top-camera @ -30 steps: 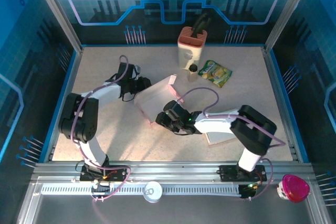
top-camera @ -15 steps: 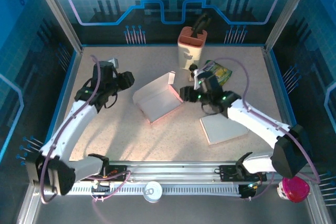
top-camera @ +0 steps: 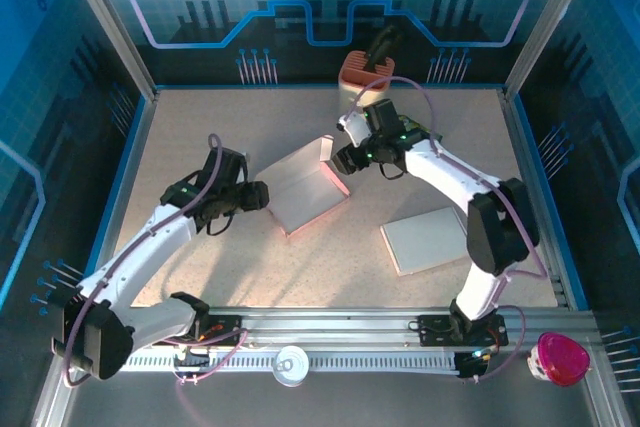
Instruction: Fold the paper box
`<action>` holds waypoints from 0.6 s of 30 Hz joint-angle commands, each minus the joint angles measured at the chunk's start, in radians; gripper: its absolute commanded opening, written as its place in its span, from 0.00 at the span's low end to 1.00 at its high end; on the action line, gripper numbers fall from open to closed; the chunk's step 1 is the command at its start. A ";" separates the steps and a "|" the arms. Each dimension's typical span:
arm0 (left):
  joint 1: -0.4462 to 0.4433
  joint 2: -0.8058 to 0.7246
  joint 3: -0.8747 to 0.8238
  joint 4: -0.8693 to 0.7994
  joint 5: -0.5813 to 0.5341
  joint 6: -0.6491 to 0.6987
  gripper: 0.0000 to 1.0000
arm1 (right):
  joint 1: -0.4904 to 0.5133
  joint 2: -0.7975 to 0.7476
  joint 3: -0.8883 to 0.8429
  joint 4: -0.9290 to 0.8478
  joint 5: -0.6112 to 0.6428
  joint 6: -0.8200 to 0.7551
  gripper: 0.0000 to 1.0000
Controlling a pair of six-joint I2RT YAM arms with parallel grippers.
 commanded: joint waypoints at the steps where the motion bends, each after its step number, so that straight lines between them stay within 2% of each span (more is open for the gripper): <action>1: -0.002 0.044 0.009 0.030 -0.046 0.056 0.52 | 0.000 0.045 0.068 0.000 -0.036 -0.084 0.67; 10: 0.026 0.177 0.061 0.087 -0.093 0.092 0.50 | 0.009 0.189 0.221 -0.046 -0.075 -0.127 0.64; 18: 0.047 0.239 0.090 0.138 -0.048 0.118 0.42 | 0.013 0.207 0.242 -0.066 -0.133 -0.135 0.44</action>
